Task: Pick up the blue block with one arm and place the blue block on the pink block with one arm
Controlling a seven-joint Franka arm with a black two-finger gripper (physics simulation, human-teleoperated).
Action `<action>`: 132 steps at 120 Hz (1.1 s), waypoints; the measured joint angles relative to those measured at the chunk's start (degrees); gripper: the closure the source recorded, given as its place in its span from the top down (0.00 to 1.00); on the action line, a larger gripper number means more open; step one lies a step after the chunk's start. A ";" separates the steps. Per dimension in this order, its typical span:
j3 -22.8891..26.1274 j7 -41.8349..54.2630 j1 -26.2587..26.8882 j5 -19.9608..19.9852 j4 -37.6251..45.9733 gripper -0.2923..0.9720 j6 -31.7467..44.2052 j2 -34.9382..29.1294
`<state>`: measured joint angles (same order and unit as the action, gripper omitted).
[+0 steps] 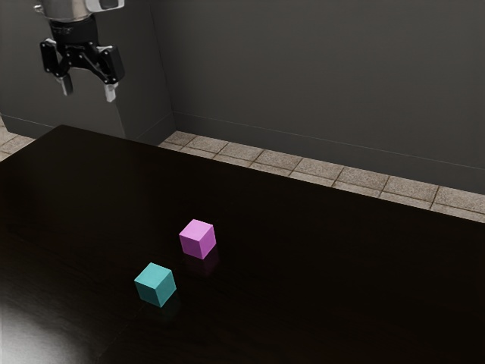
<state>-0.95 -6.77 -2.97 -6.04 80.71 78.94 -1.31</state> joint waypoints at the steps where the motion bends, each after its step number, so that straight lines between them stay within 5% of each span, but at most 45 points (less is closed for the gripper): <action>1: 0.02 0.12 0.03 -0.02 0.00 0.77 0.04 0.01; 17: 0.02 1.80 1.39 -0.06 -0.02 0.77 0.56 0.18; 38: 2.26 3.49 1.83 0.07 -18.03 0.77 -4.02 1.65; 81: 2.81 5.67 3.49 0.60 -18.85 0.77 -7.57 5.62; 110: 1.39 6.58 3.65 4.73 17.46 0.77 8.73 -5.00; 132: 1.73 6.99 3.50 4.76 33.36 0.77 21.41 -7.78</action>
<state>0.78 0.23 0.53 -1.27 114.07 100.35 -9.08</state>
